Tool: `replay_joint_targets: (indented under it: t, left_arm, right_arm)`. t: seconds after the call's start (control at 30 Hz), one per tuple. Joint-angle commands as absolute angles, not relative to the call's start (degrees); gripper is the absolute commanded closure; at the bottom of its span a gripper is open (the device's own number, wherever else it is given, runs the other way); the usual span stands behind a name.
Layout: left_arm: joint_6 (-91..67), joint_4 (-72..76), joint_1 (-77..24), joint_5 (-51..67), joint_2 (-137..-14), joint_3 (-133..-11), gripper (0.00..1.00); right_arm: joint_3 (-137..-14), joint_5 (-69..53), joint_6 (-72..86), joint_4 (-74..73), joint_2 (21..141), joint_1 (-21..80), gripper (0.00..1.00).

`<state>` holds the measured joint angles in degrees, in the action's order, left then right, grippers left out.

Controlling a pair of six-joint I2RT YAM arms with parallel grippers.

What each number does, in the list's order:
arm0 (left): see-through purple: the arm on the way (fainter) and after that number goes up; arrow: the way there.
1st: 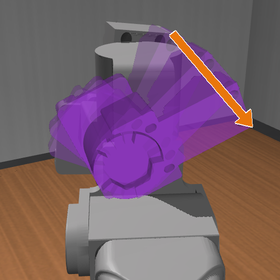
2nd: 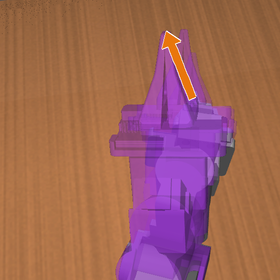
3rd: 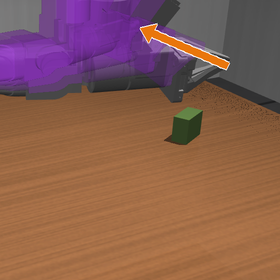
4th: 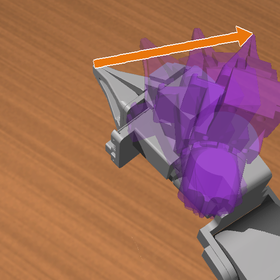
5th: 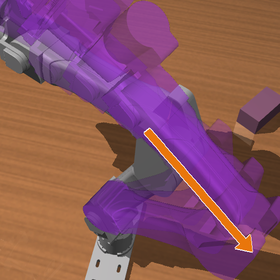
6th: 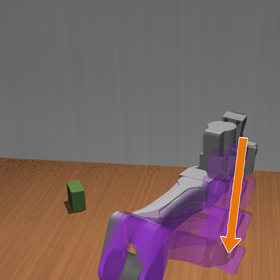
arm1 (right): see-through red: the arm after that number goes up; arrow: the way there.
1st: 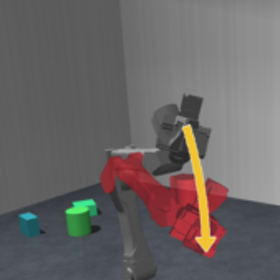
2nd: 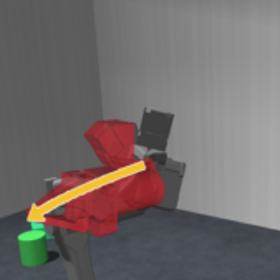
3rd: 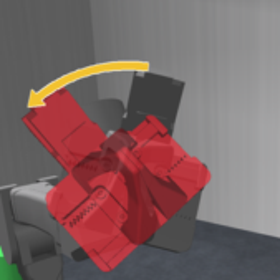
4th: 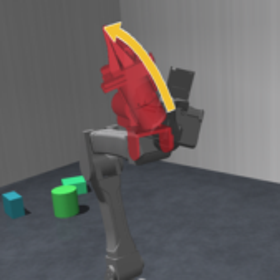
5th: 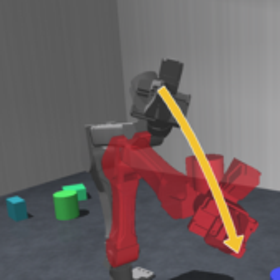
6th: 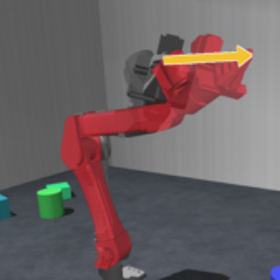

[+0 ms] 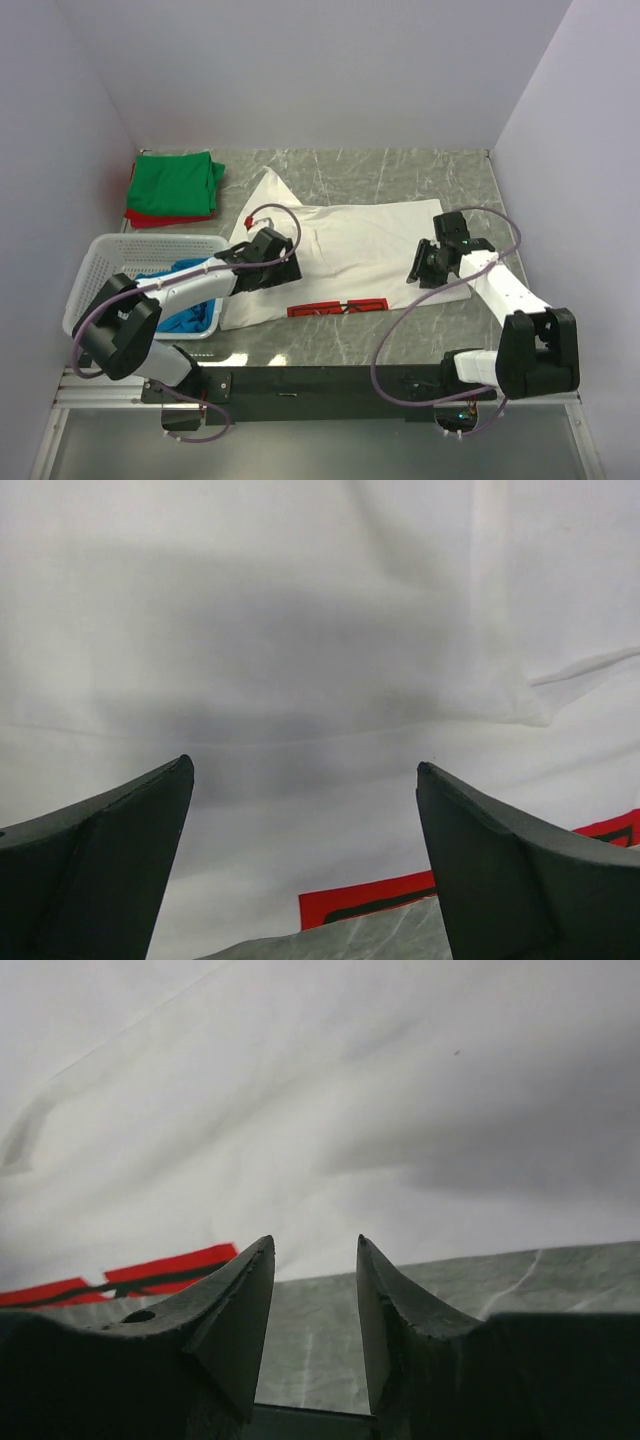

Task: Fold and stack the t-shirts
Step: Fold the tshirt

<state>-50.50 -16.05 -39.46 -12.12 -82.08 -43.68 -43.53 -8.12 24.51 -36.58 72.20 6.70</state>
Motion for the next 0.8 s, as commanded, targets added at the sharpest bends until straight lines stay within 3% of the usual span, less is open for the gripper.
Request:
replay_joint_targets:
  t: [0.0, 0.27, 0.77]
  left_arm:
    - [-47.46, -17.05, -39.46, -12.57, -84.28, -48.77, 0.01]
    - [-45.7, -14.51, -39.46, -10.02, -88.59, -49.92, 0.01]
    - [-45.53, -8.0, -39.46, -5.45, -93.6, -44.38, 0.01]
  right_arm:
    - [-45.35, -6.42, 20.31, -32.89, 76.97, 4.31, 0.54]
    - [-42.89, -8.17, 21.18, -29.09, 82.7, 3.6, 0.54]
    - [-39.11, -10.38, 26.19, -39.11, 85.34, 5.27, 0.54]
